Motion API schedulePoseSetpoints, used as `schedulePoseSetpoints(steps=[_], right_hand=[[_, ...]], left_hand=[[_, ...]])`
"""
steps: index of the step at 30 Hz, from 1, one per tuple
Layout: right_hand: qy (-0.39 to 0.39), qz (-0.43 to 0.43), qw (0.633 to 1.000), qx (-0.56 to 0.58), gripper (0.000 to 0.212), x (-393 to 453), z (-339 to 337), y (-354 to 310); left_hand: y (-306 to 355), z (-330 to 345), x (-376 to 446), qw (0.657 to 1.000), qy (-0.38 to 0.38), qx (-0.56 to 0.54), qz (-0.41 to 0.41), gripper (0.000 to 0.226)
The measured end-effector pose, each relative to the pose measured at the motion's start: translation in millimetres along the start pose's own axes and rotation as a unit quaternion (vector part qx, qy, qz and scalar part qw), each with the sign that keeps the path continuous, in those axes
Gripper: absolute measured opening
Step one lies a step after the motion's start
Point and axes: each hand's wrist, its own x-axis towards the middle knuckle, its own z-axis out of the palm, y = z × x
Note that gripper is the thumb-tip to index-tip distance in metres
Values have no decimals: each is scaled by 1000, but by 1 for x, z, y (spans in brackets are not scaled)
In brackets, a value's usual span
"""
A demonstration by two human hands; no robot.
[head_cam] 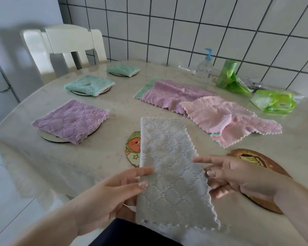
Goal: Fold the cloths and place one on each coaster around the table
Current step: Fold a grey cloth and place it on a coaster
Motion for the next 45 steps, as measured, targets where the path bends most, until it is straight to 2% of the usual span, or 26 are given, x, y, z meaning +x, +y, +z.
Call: schedulePoseSetpoints(steps=[3,6,7,9,10,11,12,13,14,15,18,19,21,22,23,25,27,29,30,31,33,35,37,39,41,45], right_hand=[[41,-10,998,-36,39,-6,9,2],[109,-42,984,-134,51,-11,20,4],[128,-62,971,-195,51,-13,24,5],[170,-120,921,-330,50,-15,30,8],[188,-152,884,-399,52,-14,32,11],[205,-184,838,-471,53,-13,32,14],[211,-210,794,-530,50,-11,31,19],[218,-241,757,-567,45,-9,29,24],[232,-267,730,-585,40,-8,26,30],[244,-286,710,-596,33,-9,24,33],[247,-344,653,-628,25,-7,22,37],[230,-355,647,-634,25,-5,21,39],[202,-352,662,-630,26,0,16,39],[199,-343,678,-619,26,2,15,37],[194,-335,697,-603,25,4,13,37],[192,-324,748,-547,21,5,16,30],[228,-293,808,-457,17,4,20,20],[273,-279,834,-390,31,11,18,18],[286,-264,842,-372,28,15,16,17],[300,-247,850,-356,21,22,13,15],[327,-212,858,-334,16,35,9,7],[345,-199,858,-325,20,48,4,-1],[359,-197,858,-309,16,60,2,-10],[374,-179,862,-292,6,72,-3,-16],[387,-145,865,-286,7,84,-11,-18],[338,-124,907,-218,49,99,-16,-26]], left_hand=[[-1,6,-2,999,38,11,1,31],[-1,4,-3,998,53,30,-5,41],[-1,3,-2,997,54,53,2,46],[-1,1,-2,986,52,152,54,54],[-4,-2,-1,963,56,242,101,57],[-7,-7,0,916,75,360,160,59],[-8,-13,1,835,108,494,219,59],[-10,-18,3,737,139,605,267,58],[-11,-22,5,660,159,671,299,55],[-11,-25,7,616,165,699,323,52],[-7,-33,18,557,115,727,386,43],[-6,-36,23,549,86,733,393,43],[-5,-42,33,540,35,746,388,47],[-5,-44,39,544,16,746,382,48],[-4,-46,43,564,4,733,380,45],[4,-42,45,661,11,650,375,33],[15,-34,45,757,53,552,344,22],[19,-32,50,802,107,489,326,9],[20,-31,53,819,131,456,322,9],[22,-31,57,833,148,426,319,20],[25,-32,66,846,163,401,313,58],[28,-37,79,841,182,404,309,81],[32,-42,89,836,204,407,306,92],[36,-47,98,845,218,393,291,99],[39,-50,108,854,230,377,274,105],[48,-56,122,855,234,415,206,117]])
